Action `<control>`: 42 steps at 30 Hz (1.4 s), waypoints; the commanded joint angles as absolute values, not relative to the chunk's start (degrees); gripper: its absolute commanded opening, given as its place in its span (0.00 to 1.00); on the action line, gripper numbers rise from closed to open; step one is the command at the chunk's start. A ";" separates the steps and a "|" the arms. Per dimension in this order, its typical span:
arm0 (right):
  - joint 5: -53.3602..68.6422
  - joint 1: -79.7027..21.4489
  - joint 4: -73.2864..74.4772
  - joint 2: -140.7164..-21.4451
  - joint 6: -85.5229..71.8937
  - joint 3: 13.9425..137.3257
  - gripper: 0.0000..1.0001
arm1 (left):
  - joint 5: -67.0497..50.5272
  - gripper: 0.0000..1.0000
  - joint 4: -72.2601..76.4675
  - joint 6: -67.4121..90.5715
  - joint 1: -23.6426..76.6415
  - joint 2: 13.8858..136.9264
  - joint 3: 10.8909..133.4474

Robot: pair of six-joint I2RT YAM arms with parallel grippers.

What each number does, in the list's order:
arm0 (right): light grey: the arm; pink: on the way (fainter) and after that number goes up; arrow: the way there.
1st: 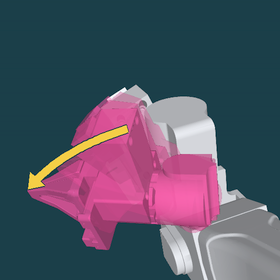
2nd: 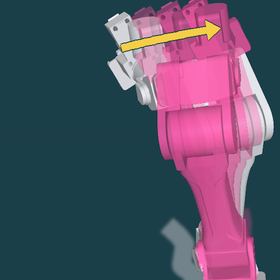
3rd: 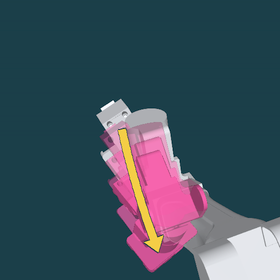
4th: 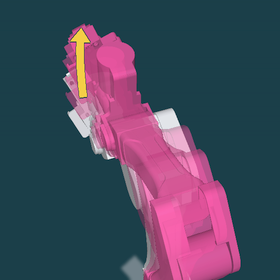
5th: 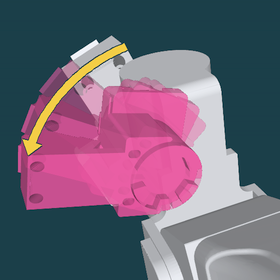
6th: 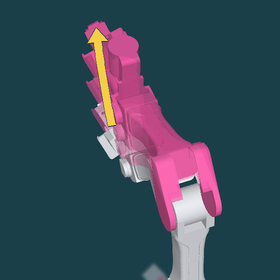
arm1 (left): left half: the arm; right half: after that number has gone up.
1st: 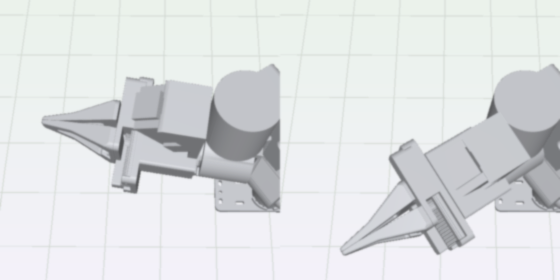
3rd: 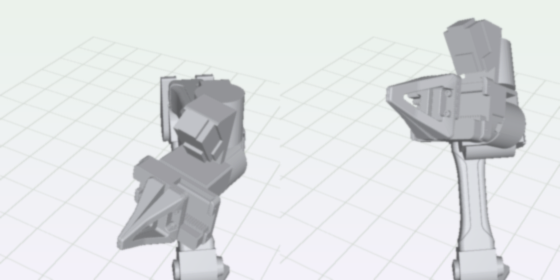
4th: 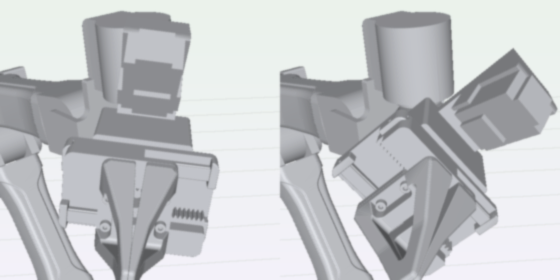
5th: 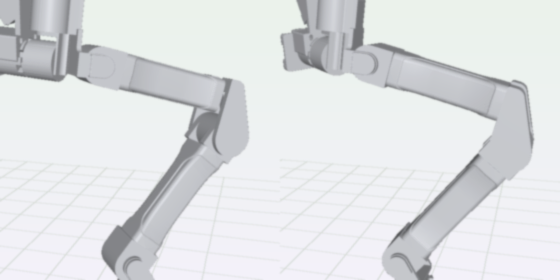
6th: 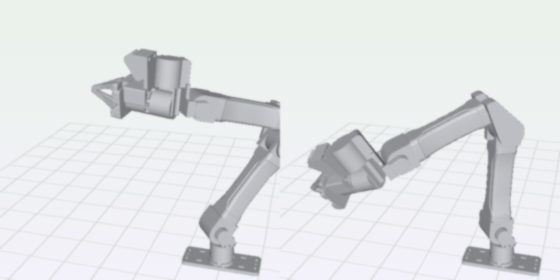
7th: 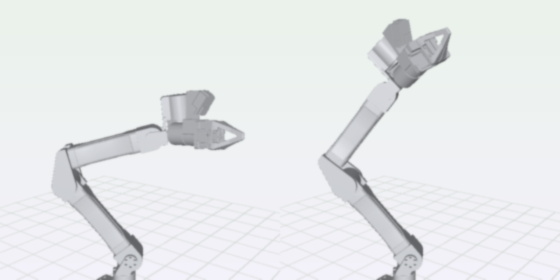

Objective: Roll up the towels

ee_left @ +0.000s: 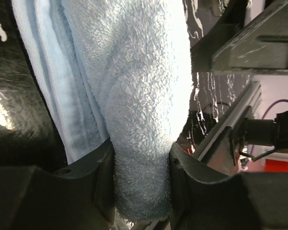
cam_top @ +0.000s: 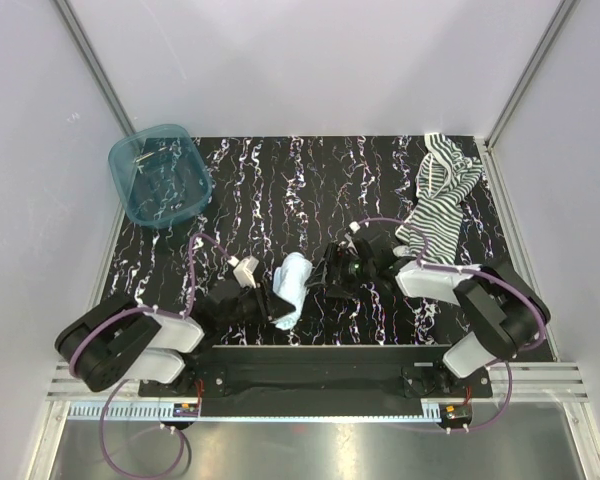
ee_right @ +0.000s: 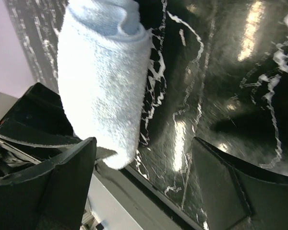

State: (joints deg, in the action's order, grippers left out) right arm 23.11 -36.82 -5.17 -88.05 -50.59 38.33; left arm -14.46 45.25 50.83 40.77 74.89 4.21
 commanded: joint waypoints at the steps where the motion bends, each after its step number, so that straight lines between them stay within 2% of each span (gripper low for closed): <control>1: 26.98 -38.23 -22.73 -90.86 -53.79 36.92 0.87 | -19.59 0.38 49.65 53.26 39.90 78.74 1.58; 7: 27.25 -40.16 -33.10 -98.68 -55.98 35.34 0.86 | -21.44 0.38 54.93 55.19 38.67 81.82 0.53; 10: 27.95 -40.52 -38.13 -102.64 -57.74 34.72 0.82 | -22.06 0.38 56.77 55.98 38.23 82.44 0.18; 11: 28.30 -40.87 -38.93 -103.44 -58.09 34.89 0.79 | -22.32 0.38 57.30 55.99 38.15 82.62 0.18; 12: 28.47 -41.13 -40.07 -104.23 -58.62 35.07 0.72 | -22.50 0.38 57.57 55.99 37.88 82.70 0.18; 14: 28.74 -42.10 -40.95 -106.25 -59.15 35.42 0.66 | -22.59 0.39 57.31 56.07 37.71 82.97 0.18; 17: 28.57 -43.59 -42.80 -107.75 -60.11 35.86 0.51 | -22.76 0.44 57.39 55.90 37.62 83.49 0.18; 18: 28.48 -43.77 -43.41 -108.01 -60.47 35.86 0.47 | -22.68 0.51 57.39 55.99 37.62 83.58 0.18; 19: 28.48 -43.94 -43.68 -108.02 -60.56 35.86 0.39 | -22.68 0.56 57.39 55.99 37.62 83.58 0.18; 21: 28.21 -44.03 -44.29 -107.84 -60.99 35.60 0.34 | -22.76 0.71 57.13 55.99 37.62 83.32 0.18; 22: 28.21 -44.03 -44.12 -107.23 -61.00 35.60 0.30 | -22.85 0.93 57.13 55.81 37.62 83.06 0.18; 23: 27.95 -44.03 -43.69 -106.70 -60.65 35.77 0.30 | -23.11 0.99 56.43 55.55 37.62 82.19 0.18; 25: 27.60 -44.03 -40.18 -104.87 -59.60 36.47 0.29 | -23.55 0.99 54.33 54.76 37.62 80.60 0.52; 31: 26.19 -43.68 -28.14 -98.98 -53.62 39.99 0.30 | -21.63 0.99 34.66 48.96 37.62 67.96 5.26; 34: 25.40 -42.45 -22.52 -94.67 -51.25 41.22 0.30 | -15.75 0.99 12.49 44.75 37.62 58.91 10.88; 37: 24.35 -41.14 -15.92 -90.01 -48.26 43.15 0.29 | -8.98 0.99 -2.05 40.97 37.62 50.91 16.69; 42: 24.26 -40.17 -8.09 -84.04 -45.27 47.28 0.30 | -4.84 0.99 -9.32 38.93 37.53 46.85 21.09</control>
State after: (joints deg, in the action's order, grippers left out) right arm 24.88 -40.60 -13.39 -88.44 -48.84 43.38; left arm -10.13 0.93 42.52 37.71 48.69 18.59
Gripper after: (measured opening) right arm 0.347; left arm 0.984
